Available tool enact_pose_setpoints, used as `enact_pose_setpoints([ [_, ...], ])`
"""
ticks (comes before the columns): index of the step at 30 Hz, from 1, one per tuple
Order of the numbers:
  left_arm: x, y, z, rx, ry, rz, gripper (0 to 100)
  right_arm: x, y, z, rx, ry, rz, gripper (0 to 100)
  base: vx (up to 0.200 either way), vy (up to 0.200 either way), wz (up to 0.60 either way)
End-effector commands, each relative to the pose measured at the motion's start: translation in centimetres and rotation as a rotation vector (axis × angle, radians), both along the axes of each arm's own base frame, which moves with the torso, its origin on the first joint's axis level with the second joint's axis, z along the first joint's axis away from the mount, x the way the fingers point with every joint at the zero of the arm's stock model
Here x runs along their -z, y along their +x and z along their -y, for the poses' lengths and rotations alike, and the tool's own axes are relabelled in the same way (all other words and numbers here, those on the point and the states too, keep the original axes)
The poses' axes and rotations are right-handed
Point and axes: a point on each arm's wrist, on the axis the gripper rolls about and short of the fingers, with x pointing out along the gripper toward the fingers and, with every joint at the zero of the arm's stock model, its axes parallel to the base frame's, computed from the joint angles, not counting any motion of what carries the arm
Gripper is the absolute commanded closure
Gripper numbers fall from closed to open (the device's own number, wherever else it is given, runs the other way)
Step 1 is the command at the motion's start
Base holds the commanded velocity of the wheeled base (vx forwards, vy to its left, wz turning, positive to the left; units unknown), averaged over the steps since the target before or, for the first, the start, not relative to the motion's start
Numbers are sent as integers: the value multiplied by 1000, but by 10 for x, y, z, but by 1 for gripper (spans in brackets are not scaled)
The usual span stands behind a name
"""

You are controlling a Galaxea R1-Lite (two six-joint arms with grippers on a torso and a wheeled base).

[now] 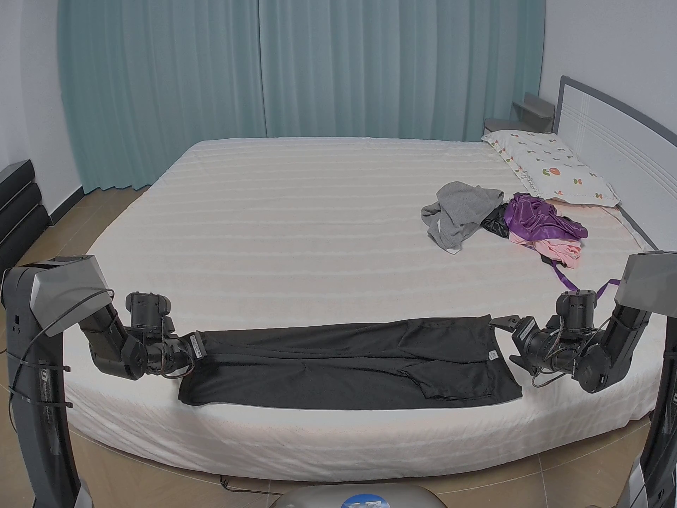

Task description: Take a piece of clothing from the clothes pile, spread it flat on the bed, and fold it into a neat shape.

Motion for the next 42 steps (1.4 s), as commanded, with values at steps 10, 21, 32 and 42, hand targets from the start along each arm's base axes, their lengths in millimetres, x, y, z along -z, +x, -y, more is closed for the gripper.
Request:
enact_pose_setpoints([
  [10, -6, -1, -10, -27, 0, 12, 100, 0, 0, 0, 0, 0, 2, 0, 0, 0, 0],
  [21, -13, -1, -28, -74, -1, 22, 100, -1, 1, 2, 6, 0, 5, 0, 0, 0, 0],
  [32, -30, -3, -50, -119, -11, 24, 100, -2, 4, 8, 23, 2, 12, 0, 0, 0, 0],
  [42, -28, -2, -58, -139, -18, -6, 100, -2, 5, 11, 22, 8, 11, 0, 0, 0, 0],
])
